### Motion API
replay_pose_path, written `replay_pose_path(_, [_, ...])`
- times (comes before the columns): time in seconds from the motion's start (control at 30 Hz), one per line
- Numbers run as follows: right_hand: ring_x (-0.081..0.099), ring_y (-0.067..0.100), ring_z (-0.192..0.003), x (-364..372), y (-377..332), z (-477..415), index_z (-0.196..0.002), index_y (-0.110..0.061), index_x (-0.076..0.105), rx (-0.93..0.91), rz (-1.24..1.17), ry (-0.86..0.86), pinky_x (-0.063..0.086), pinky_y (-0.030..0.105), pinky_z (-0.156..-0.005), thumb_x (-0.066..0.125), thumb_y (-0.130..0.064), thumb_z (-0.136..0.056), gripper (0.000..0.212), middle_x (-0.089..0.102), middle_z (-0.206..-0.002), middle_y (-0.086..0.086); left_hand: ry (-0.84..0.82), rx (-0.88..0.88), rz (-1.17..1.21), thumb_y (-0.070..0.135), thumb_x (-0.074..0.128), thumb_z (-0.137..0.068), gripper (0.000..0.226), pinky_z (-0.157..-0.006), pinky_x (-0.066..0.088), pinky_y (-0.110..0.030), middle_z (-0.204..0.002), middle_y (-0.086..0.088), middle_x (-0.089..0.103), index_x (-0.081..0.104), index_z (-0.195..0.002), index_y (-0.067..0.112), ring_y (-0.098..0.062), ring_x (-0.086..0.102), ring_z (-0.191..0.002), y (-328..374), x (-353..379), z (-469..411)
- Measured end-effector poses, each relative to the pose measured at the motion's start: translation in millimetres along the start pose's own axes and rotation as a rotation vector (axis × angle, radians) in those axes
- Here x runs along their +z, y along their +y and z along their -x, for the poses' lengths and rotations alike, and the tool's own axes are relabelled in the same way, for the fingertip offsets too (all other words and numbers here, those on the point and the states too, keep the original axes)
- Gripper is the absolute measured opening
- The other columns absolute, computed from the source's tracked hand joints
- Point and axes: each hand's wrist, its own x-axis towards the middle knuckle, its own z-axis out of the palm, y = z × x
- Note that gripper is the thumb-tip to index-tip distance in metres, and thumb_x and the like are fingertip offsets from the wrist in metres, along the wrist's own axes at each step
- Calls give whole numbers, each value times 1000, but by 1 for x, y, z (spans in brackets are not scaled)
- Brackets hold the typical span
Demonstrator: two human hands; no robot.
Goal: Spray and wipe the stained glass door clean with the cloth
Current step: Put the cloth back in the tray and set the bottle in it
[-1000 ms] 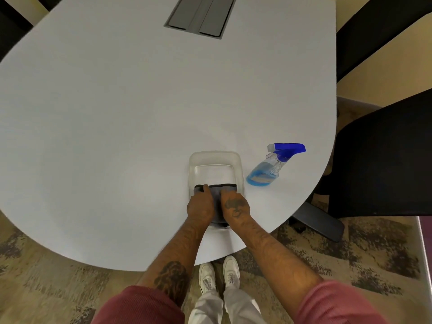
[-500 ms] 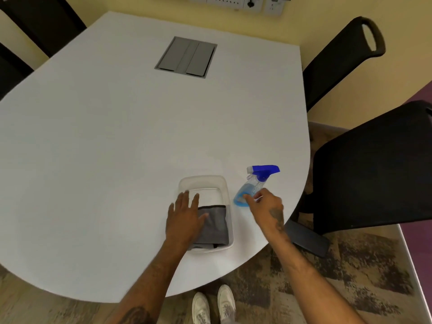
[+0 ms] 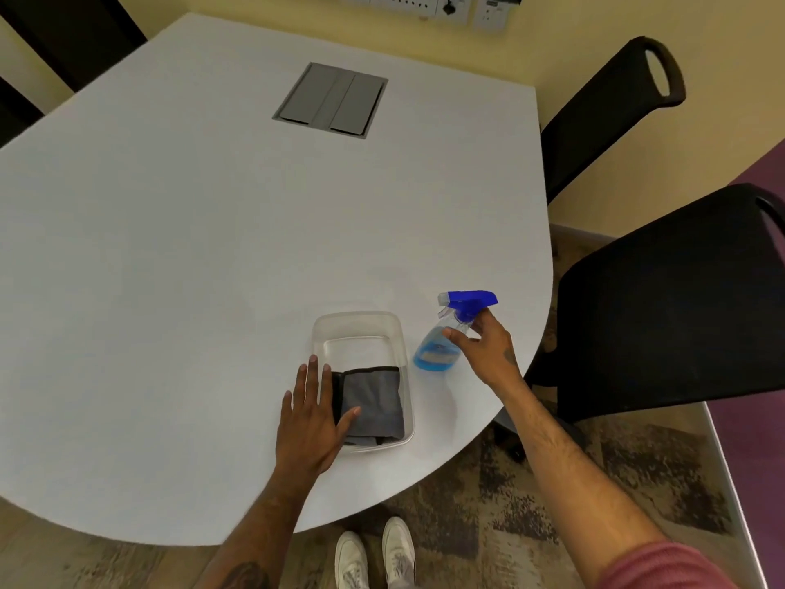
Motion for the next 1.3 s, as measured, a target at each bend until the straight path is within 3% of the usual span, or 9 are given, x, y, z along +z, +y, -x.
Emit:
replay_pose_path(0.2, [58,20,-118,-3,-11,-3,-126,-15,55,-17,41,55,44,24,-89,71,-22,-92,39,65,-126,5,-21,-38,-27,81,11,-87,100,-127,10,-48,-162,0,-30,-3,-163,17,-23,-10,-158,0,3,0])
replay_pose_path(0.3, [61,11,-104,-9,-39,-2,-117,-24,55,-111,33,79,41,8,-77,72,-27,-90,32,65,-113,-3,-12,-38,-22,81,13,-88,98,-126,9,-49,-163,0,-28,-1,-163,18,-24,-9,-158,0,4,1])
replay_pose_path(0.37, [62,-1,-96,-10,-62,1,-115,-28,54,-171,23,80,40,6,-75,72,-30,-89,32,65,-106,-12,-8,-42,-27,80,18,-90,97,-126,7,-49,-162,0,-30,-3,-163,19,-24,-10,-158,-1,6,2])
replay_pose_path(0.47, [62,-3,-97,-4,-90,4,-116,-28,51,-251,25,79,43,10,-78,72,-31,-89,34,61,-103,-20,9,-47,-16,80,24,-92,97,-126,7,-50,-163,1,-29,-6,-162,20,-25,-9,-158,-2,8,1])
replay_pose_path(0.6, [62,16,-103,17,-105,10,-118,-22,52,-312,57,30,49,25,-88,72,-31,-90,36,65,-112,-1,15,-51,-11,81,24,-91,98,-126,4,-49,-163,1,-29,-10,-161,21,-25,-10,-158,-4,12,0])
replay_pose_path(0.73, [63,20,-108,50,-107,16,-122,-15,54,-295,88,-51,52,31,-93,72,-31,-90,40,65,-115,-1,19,-66,10,84,18,-87,101,-125,-3,-48,-163,2,-32,-16,-160,24,-23,-16,-157,-4,16,-2])
replay_pose_path(0.97, [58,9,-96,93,-115,9,-124,-18,52,-301,130,-109,43,8,-75,70,-36,-90,42,60,-111,-9,45,-111,20,86,10,-84,100,-122,-6,-47,-161,6,-33,-18,-159,26,-23,-13,-158,-3,19,-3])
replay_pose_path(1.13, [61,22,-113,104,-104,12,-131,-12,50,-206,100,-161,51,39,-100,70,-32,-91,48,63,-130,7,37,-131,8,89,-1,-79,105,-121,-5,-47,-162,5,-33,-12,-162,24,-24,-11,-158,-2,20,-3])
replay_pose_path(1.3, [63,25,-115,121,-94,13,-128,-13,52,-175,106,-206,51,36,-99,71,-32,-91,46,64,-128,6,20,-131,-7,88,-5,-78,105,-122,-5,-47,-163,4,-33,-14,-161,25,-24,-14,-158,-3,21,-3])
